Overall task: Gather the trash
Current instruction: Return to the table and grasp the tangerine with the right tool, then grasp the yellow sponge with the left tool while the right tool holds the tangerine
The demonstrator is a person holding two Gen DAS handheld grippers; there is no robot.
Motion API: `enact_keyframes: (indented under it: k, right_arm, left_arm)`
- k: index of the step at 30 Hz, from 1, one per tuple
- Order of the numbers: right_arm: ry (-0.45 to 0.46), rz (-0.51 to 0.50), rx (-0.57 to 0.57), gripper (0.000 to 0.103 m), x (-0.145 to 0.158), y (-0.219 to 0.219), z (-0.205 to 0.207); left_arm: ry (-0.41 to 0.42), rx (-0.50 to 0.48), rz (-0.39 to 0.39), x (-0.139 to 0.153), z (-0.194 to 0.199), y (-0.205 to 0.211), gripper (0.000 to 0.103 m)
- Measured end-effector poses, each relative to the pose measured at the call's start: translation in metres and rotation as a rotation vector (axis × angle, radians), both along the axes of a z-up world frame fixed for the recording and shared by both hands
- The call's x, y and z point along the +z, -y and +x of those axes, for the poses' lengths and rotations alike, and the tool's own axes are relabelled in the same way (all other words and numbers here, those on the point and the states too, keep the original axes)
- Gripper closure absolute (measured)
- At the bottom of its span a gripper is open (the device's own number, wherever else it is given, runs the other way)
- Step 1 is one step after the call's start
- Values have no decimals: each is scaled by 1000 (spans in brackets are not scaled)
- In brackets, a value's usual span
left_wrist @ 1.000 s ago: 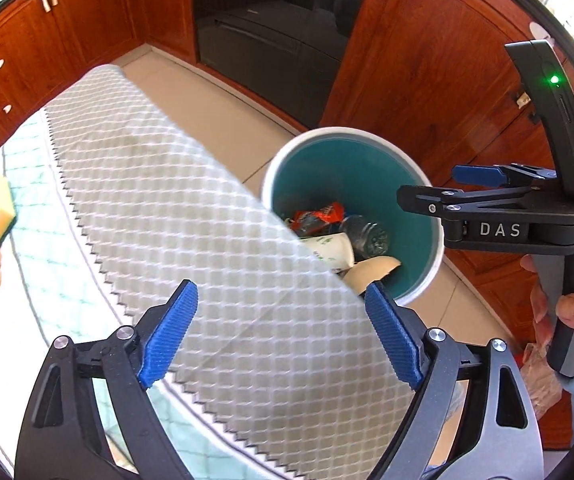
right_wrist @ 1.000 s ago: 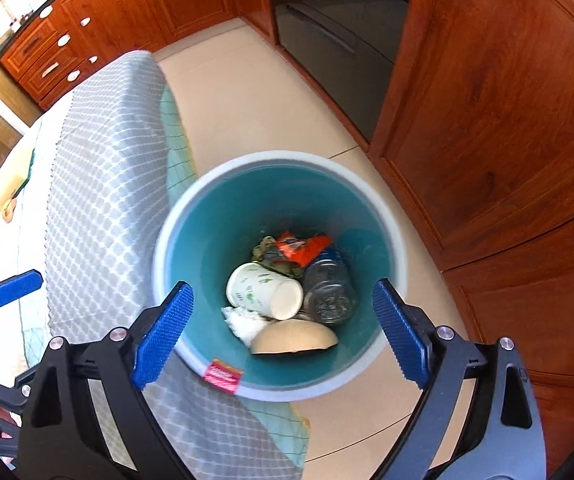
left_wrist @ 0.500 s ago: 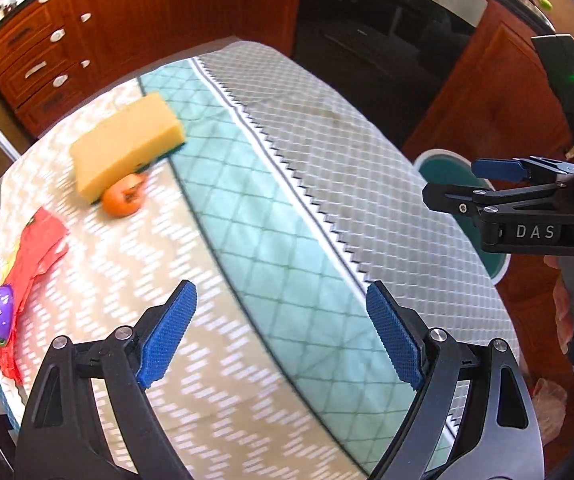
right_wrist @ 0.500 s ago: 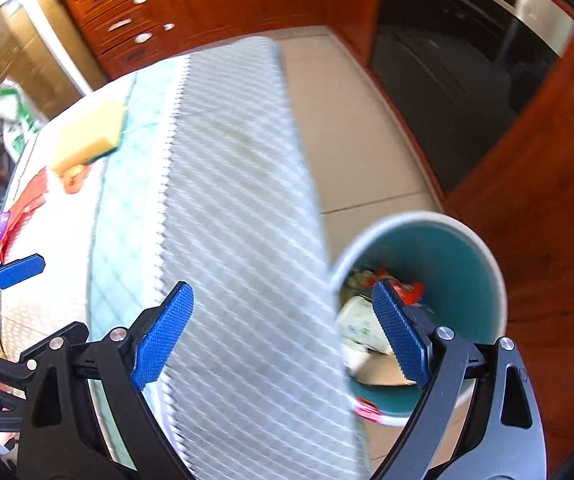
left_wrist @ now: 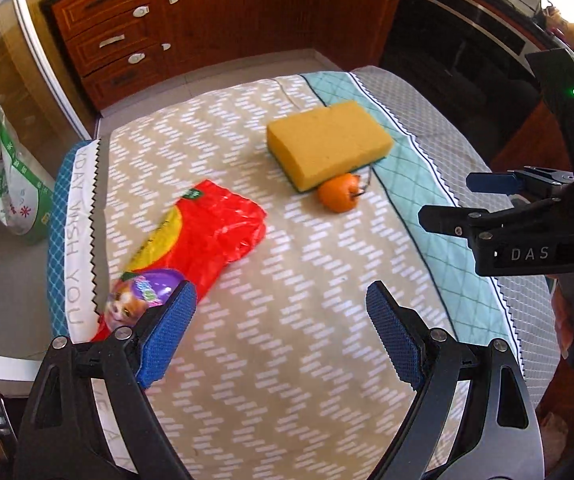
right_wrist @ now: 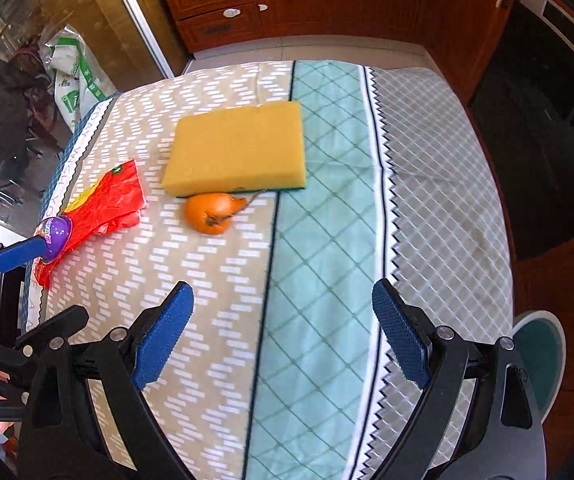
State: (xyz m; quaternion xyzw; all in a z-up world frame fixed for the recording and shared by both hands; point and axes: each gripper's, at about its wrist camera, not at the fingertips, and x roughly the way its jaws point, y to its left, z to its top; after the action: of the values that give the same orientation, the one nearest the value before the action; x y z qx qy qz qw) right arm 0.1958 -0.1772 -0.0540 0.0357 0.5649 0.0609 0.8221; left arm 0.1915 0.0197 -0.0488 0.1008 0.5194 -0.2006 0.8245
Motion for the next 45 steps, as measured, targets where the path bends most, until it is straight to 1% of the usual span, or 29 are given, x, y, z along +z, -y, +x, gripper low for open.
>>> enact_keyframes:
  k: [4, 6, 7, 9, 11, 12, 13, 14, 16, 17, 21, 24, 28, 31, 35, 38, 39, 40, 41, 45]
  right_arm:
    - [-2, 10, 9, 16, -9, -18, 18]
    - [-6, 17, 8, 20, -15, -26, 27]
    - [-10, 19, 9, 24, -19, -29, 32]
    - [-20, 32, 14, 27, -26, -36, 41]
    - [-27, 32, 24, 37, -31, -43, 49]
    - [-29, 32, 27, 39, -33, -45, 52]
    - [-30, 34, 32, 47, -35, -47, 54]
    - [-37, 35, 42, 61, -38, -49, 56]
    - [-44, 50, 50, 65, -41, -49, 55]
    - [-39, 54, 58, 80, -41, -50, 55]
    - [-39, 54, 57, 81, -35, -38, 46]
    - [-33, 44, 25, 82, -30, -17, 39]
    - [-23, 16, -25, 81, -26, 12, 35]
    - [-23, 20, -54, 81, -26, 30, 36]
    - [-10, 28, -64, 81, -24, 47, 37]
    - [-5, 31, -65, 81, -27, 53, 40]
    - [-4, 31, -67, 81, -28, 55, 43]
    - [-3, 33, -72, 81, -30, 57, 44]
    - [-4, 40, -79, 81, -31, 59, 43]
    - [-10, 59, -91, 81, -36, 68, 40]
  left_arm:
    - [-7, 20, -4, -5, 19, -15, 16]
    - [-12, 19, -8, -8, 27, -19, 16]
    - [-11, 18, -7, -11, 30, -20, 16]
    - [-13, 14, -8, -15, 36, -21, 16]
    - [-19, 16, -8, -19, 42, -22, 16]
    - [-24, 16, -11, -21, 44, -21, 16]
    - [-29, 17, -13, -22, 46, -21, 16]
    - [-33, 16, -15, -24, 48, -20, 16]
    - [-34, 11, -18, -25, 50, -17, 16]
    - [-34, 6, -19, -25, 51, -15, 16]
    - [-26, -25, -12, -26, 58, 2, 16]
    - [-26, -62, -13, -25, 67, 20, 16]
    - [-29, -144, -9, -28, 79, 52, 16]
    - [-49, -202, 3, -36, 91, 73, 16]
    - [-78, -205, 14, -50, 103, 88, 16]
    - [-60, -194, 55, -60, 107, 100, 16]
    - [-53, -191, 59, -62, 107, 103, 18]
    - [-44, -190, 58, -63, 107, 105, 26]
    - [-40, -189, 62, -64, 107, 107, 37]
    - [10, -184, 84, -59, 100, 113, 39]
